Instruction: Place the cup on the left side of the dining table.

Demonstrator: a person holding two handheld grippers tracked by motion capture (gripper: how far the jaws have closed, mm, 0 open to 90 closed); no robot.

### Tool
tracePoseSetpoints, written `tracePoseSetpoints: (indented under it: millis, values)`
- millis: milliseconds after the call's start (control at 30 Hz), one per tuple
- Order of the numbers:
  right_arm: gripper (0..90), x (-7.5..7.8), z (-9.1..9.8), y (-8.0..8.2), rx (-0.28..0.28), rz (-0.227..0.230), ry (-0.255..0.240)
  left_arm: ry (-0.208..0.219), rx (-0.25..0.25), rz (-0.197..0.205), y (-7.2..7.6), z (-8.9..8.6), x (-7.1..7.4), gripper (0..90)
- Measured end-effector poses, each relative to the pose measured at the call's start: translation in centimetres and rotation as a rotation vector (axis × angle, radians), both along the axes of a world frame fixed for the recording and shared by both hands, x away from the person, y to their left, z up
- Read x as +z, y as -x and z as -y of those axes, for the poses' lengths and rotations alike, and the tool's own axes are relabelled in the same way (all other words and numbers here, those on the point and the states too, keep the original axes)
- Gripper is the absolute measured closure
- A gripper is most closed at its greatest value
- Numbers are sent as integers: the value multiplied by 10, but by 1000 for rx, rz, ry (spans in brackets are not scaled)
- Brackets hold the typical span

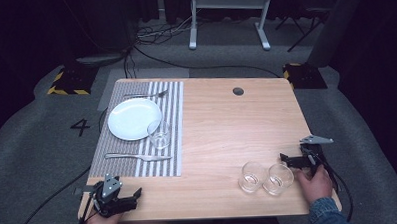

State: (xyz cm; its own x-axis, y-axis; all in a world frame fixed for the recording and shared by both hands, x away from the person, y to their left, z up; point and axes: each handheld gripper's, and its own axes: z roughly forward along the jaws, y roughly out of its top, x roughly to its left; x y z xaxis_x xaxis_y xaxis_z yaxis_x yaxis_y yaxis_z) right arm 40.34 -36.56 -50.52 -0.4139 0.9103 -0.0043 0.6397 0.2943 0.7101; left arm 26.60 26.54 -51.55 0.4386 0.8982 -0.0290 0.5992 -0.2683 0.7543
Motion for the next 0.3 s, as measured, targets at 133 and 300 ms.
tracePoseSetpoints:
  millis: [133,300]
  values:
    - [5,0,0,0,0,0,0,3,-8,2,0,-1,0,94]
    - [5,0,0,0,0,0,0,-13,-23,-30,-2,-2,4,113]
